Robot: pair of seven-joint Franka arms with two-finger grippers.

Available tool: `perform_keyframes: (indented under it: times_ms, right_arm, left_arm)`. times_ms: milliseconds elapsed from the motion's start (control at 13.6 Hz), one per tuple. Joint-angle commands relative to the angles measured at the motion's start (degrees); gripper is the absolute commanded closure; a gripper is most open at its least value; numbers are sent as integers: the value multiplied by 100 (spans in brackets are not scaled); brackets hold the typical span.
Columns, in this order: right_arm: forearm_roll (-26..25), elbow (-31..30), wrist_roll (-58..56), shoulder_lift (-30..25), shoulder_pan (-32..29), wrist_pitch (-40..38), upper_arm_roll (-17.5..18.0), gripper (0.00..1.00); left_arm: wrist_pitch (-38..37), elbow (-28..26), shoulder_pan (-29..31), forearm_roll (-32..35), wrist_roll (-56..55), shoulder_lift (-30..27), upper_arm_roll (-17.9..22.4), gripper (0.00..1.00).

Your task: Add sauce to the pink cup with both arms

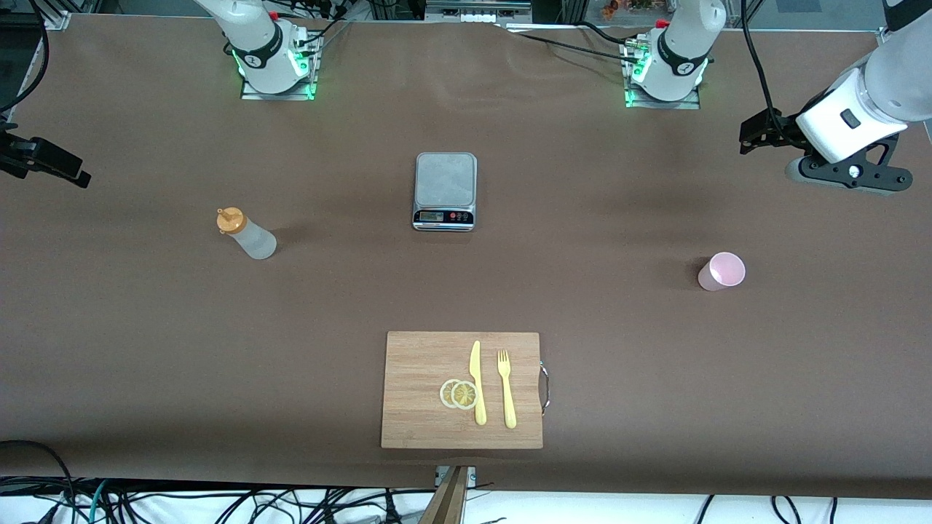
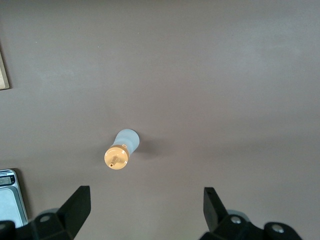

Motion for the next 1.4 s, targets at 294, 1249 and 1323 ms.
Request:
perform_keyframes:
  times_ms: [294, 1249, 1323]
  right_arm:
    - [78, -22, 82, -15, -7, -17, 20, 0]
    - [78, -22, 82, -15, -7, -17, 20, 0]
    - [78, -22, 82, -15, -7, -17, 20, 0]
  left_arm:
    - [-73, 110, 12, 135, -27, 69, -41, 0]
    - [-38, 128, 21, 144, 17, 139, -41, 0]
    - [-38, 128, 21, 144, 26, 140, -32, 0]
